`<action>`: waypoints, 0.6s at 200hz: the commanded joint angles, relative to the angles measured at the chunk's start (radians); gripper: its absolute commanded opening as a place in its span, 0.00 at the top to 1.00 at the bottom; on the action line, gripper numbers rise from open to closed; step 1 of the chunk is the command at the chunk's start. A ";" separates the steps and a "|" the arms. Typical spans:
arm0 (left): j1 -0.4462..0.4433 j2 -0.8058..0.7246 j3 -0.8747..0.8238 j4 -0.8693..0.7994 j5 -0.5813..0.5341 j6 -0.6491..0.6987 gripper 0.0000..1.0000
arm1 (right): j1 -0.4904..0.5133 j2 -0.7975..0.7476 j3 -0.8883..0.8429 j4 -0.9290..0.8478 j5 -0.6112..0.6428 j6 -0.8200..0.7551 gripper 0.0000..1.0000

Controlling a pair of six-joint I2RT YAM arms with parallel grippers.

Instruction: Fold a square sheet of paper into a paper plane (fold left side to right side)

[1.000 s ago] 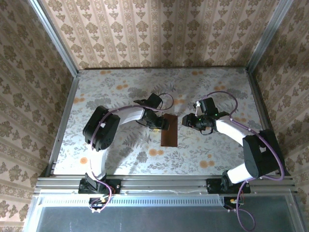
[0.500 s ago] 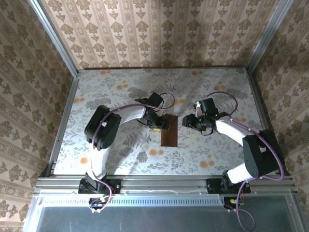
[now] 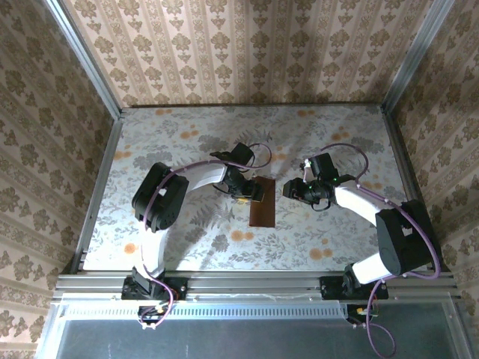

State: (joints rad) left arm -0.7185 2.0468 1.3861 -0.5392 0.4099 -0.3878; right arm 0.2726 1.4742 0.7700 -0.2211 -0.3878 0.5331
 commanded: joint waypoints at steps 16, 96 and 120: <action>-0.038 0.141 -0.041 0.080 -0.036 0.041 0.45 | -0.004 -0.018 -0.020 -0.001 0.008 -0.004 0.52; -0.038 0.142 -0.039 0.075 -0.046 0.035 0.45 | -0.004 0.004 -0.022 0.029 -0.027 0.011 0.52; -0.038 0.142 -0.040 0.074 -0.049 0.033 0.45 | 0.004 0.032 -0.022 0.067 -0.068 0.029 0.53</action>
State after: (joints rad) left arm -0.7189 2.0495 1.3907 -0.5457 0.4068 -0.3878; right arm 0.2726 1.4765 0.7574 -0.1993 -0.4042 0.5381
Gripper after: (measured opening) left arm 0.552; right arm 0.477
